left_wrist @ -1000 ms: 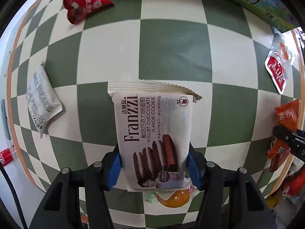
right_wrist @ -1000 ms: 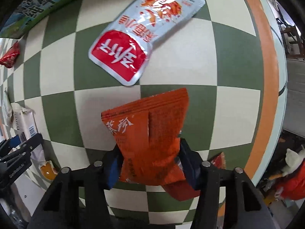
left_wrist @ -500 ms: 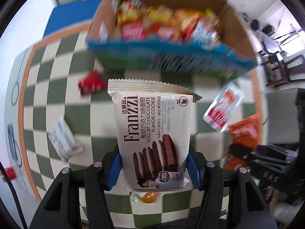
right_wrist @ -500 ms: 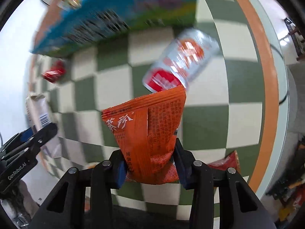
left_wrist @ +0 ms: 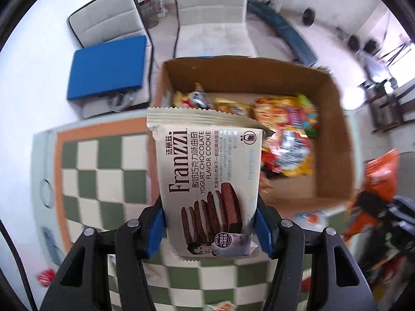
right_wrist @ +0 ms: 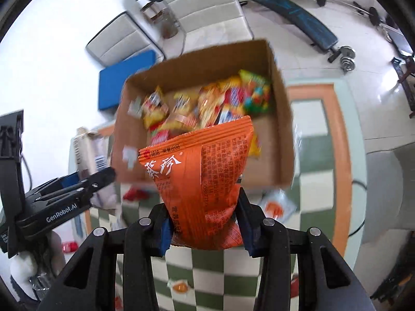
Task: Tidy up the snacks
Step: 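Carry both packets into the box and open both tools, then lift both open tools out of the box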
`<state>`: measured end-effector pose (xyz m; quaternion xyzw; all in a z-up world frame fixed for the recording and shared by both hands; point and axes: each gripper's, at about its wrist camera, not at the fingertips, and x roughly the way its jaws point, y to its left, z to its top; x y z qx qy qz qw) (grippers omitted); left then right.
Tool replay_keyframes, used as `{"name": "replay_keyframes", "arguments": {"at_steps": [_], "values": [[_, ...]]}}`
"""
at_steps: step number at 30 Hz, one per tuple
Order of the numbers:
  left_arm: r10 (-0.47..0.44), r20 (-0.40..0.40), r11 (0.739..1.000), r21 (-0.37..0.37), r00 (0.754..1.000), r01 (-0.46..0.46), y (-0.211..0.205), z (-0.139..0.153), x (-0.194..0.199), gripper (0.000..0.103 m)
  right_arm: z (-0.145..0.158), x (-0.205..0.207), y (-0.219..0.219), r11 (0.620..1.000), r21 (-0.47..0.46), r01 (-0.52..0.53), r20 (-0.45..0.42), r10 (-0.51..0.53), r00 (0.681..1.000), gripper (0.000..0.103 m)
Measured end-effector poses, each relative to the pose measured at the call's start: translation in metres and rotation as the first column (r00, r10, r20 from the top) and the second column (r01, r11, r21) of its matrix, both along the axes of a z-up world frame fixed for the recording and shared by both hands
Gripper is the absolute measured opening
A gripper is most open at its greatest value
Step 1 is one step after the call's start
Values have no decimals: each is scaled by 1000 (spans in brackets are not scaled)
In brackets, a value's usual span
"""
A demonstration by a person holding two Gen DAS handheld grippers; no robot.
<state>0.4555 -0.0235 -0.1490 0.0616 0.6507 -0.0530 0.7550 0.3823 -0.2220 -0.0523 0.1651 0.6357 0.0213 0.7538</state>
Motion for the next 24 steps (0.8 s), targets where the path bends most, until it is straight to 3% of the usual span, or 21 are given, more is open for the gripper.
{"name": "replay_keyframes", "arguments": {"at_steps": [9, 14, 16, 17, 18, 20, 24], "values": [[-5, -213, 985, 168, 977, 42, 9, -80, 39, 58, -67, 50, -18, 996, -70, 46, -125, -55, 991, 45], [-4, -270, 983, 173, 963, 53, 10, -98, 39, 59, -91, 59, -20, 994, -96, 52, -167, -68, 984, 48], [13, -260, 986, 166, 965, 32, 12, -96, 39, 64, -99, 61, -19, 993, -110, 44, -195, -65, 979, 59], [17, -257, 987, 159, 966, 25, 13, -97, 41, 71, -101, 62, -18, 992, -124, 36, -204, -61, 977, 81], [22, -254, 989, 144, 967, 15, 14, -96, 41, 74, -102, 62, -17, 991, -132, 29, -205, -56, 977, 94], [27, -252, 993, 116, 967, 2, 16, -95, 42, 83, -101, 62, -14, 990, -139, 21, -208, -50, 977, 94], [31, -232, 993, 116, 972, -4, 14, -89, 40, 87, -98, 61, -7, 991, -134, 7, -204, -34, 978, 94]]}}
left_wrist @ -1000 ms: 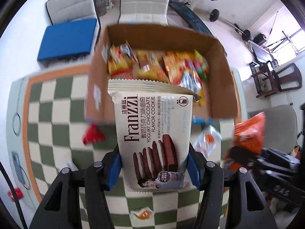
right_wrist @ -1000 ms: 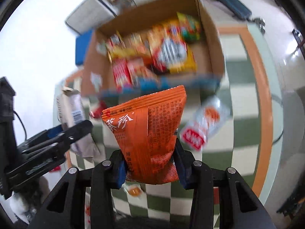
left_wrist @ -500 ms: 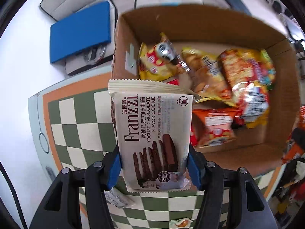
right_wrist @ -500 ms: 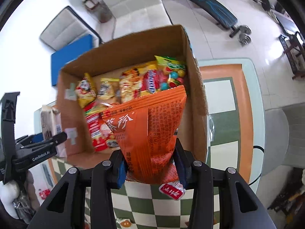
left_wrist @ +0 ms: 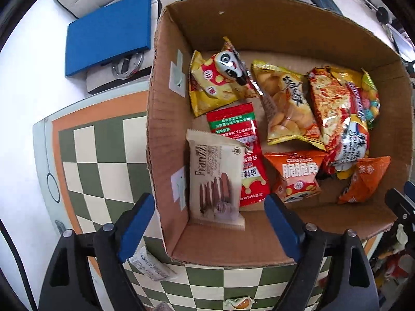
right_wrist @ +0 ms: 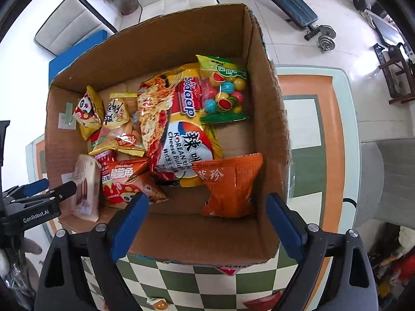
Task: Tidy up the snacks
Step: 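Lift both open tools out of the box, then grasp the egg-yolk packet with left tool while right tool grasps the dark red packet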
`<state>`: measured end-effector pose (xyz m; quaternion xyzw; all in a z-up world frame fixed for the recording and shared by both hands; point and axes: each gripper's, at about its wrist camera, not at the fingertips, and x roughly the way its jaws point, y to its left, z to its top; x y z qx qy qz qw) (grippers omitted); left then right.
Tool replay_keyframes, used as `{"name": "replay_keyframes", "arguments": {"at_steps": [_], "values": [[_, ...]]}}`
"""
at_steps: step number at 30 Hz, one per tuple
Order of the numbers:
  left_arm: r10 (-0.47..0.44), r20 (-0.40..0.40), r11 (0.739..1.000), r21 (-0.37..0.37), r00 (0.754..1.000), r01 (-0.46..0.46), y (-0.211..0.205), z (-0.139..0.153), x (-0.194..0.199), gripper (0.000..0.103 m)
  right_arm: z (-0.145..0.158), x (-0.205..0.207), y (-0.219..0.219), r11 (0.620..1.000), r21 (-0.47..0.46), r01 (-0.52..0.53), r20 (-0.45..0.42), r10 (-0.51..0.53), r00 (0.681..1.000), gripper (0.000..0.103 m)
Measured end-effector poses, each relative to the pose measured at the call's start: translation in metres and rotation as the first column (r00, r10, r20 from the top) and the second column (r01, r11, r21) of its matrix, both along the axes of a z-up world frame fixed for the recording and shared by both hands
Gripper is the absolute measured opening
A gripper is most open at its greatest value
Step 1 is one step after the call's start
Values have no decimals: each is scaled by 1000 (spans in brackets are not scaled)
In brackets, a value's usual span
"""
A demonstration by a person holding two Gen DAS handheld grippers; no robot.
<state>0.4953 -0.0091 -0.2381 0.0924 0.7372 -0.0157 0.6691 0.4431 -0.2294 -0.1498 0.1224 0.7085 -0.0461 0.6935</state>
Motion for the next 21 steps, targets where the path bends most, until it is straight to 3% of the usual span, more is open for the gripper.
{"name": "replay_keyframes", "arguments": {"at_steps": [8, 15, 21], "values": [[60, 50, 993, -103, 997, -55, 6, 24, -17, 87, 13, -11, 8, 1000, 11, -1, 23, 1, 1000, 94], [83, 177, 983, -173, 981, -52, 1, 60, -40, 88, 35, -26, 20, 999, 43, -19, 88, 16, 996, 96], [93, 312, 981, -193, 945, -32, 0, 95, -84, 88, 61, -57, 35, 996, 69, -52, 156, 41, 987, 96]]}}
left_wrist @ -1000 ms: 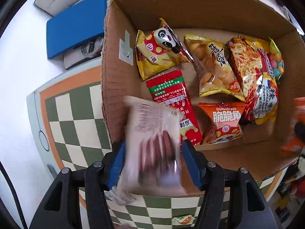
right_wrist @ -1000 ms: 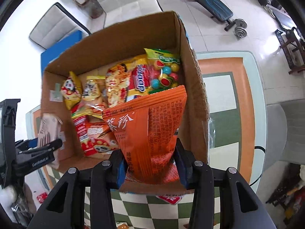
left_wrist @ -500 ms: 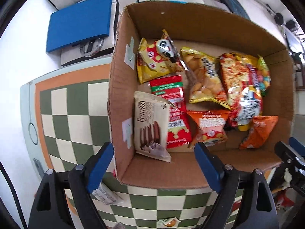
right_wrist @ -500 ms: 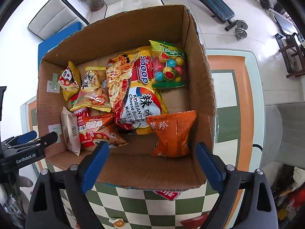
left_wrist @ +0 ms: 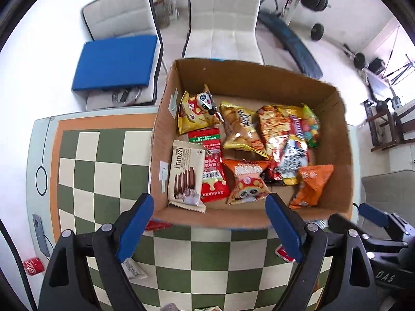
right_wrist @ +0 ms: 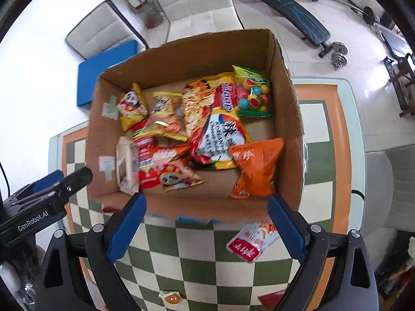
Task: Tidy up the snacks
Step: 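Grasp the egg-yolk packet with left tool while right tool grasps the dark red packet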
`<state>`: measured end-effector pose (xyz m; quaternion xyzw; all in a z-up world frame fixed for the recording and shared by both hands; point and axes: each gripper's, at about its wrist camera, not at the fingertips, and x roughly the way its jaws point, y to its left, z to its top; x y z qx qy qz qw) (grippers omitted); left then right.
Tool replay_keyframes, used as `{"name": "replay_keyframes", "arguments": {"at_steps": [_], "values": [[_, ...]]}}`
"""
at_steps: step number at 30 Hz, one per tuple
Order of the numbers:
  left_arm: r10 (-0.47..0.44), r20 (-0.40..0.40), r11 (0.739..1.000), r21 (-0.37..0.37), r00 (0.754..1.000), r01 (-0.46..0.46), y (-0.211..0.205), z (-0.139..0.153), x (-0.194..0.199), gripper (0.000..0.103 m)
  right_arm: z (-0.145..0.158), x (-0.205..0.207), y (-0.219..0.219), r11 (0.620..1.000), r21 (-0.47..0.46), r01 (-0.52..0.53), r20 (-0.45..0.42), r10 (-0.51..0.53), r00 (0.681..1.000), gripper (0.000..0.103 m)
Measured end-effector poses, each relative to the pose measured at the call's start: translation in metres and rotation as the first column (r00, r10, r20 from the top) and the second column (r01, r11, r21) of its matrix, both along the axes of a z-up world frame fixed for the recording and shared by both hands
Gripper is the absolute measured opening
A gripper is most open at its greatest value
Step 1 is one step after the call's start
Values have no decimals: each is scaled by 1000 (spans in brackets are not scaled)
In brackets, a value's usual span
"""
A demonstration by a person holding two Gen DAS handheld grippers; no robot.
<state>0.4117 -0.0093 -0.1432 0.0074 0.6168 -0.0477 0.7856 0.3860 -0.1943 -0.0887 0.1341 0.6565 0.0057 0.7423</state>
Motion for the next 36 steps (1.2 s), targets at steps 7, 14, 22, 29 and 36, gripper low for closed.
{"name": "replay_keyframes", "arguments": {"at_steps": [7, 14, 22, 29, 36], "values": [[-31, 93, 999, 16, 995, 29, 6, 5, -85, 88, 3, -73, -3, 997, 63, 37, -1, -37, 999, 96], [-43, -32, 998, 51, 999, 45, 21, -47, -156, 88, -25, -155, -31, 974, 133, 182, -76, -173, 982, 96], [-38, -235, 998, 47, 971, 51, 33, -117, -221, 88, -80, -239, -70, 925, 87, 369, -200, -346, 917, 96], [-60, -348, 995, 52, 935, 84, 27, -161, -248, 88, -126, -288, -95, 861, 61, 504, -286, -469, 836, 96], [-102, -442, 989, 50, 891, 138, 6, -199, -262, 88, -158, -306, -121, 797, 45, 602, -335, -556, 761, 96]]}}
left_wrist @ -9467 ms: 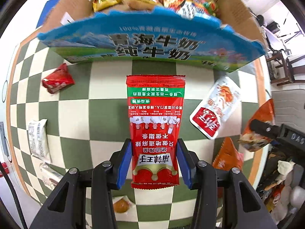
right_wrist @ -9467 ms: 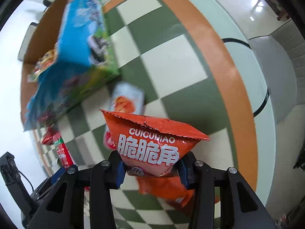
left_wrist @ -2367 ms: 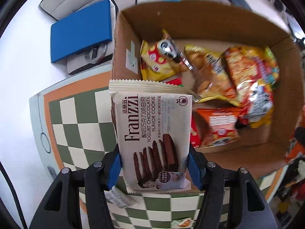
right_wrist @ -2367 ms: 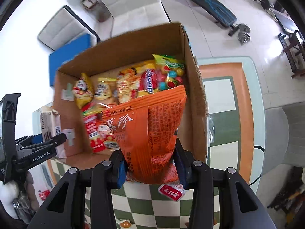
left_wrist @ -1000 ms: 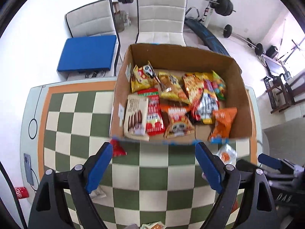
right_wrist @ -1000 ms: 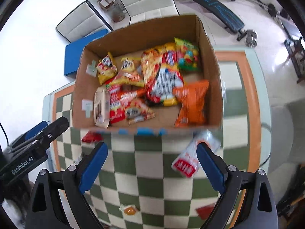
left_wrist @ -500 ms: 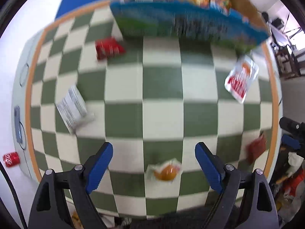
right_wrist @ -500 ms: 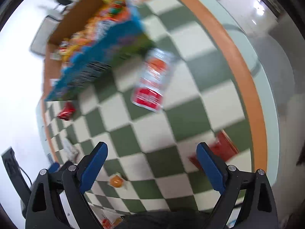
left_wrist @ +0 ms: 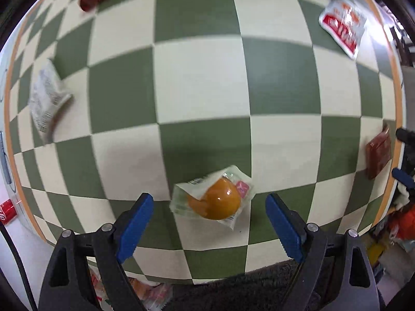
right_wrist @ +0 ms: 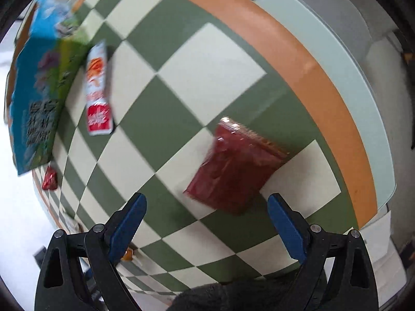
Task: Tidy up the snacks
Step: 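Grasp the egg-yolk packet with left tool while right tool grasps the dark red packet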
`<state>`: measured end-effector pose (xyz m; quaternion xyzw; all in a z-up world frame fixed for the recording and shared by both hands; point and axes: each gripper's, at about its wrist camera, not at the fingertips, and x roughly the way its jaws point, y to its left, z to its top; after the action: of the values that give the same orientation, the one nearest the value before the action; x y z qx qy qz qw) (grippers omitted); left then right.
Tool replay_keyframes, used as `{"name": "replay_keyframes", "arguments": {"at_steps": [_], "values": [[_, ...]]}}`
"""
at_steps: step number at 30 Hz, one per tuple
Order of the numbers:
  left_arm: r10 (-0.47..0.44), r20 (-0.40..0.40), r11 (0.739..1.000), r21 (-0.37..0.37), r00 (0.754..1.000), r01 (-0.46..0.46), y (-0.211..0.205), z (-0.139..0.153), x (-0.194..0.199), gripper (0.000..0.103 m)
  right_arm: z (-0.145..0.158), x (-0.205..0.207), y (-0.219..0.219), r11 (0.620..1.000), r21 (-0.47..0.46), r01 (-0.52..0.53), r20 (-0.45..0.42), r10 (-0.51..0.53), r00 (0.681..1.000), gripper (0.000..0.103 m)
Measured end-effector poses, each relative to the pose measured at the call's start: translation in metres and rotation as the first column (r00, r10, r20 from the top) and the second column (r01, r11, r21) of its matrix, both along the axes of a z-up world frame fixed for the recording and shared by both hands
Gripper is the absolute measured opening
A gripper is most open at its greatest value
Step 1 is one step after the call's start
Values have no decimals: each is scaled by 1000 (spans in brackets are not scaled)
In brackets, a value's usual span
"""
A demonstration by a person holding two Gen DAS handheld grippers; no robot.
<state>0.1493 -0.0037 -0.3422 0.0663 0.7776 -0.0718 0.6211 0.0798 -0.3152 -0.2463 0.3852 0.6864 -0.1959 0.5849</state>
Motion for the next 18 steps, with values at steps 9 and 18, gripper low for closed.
{"name": "replay_keyframes", "arguments": {"at_steps": [9, 18], "values": [[-3, -32, 1000, 5, 999, 3, -13, -18, -7, 88, -28, 1, -11, 999, 11, 53, -52, -53, 997, 96], [25, -43, 1000, -14, 999, -25, -5, -18, 3, 88, -19, 21, 23, 983, -124, -133, -15, 133, 991, 64]]}}
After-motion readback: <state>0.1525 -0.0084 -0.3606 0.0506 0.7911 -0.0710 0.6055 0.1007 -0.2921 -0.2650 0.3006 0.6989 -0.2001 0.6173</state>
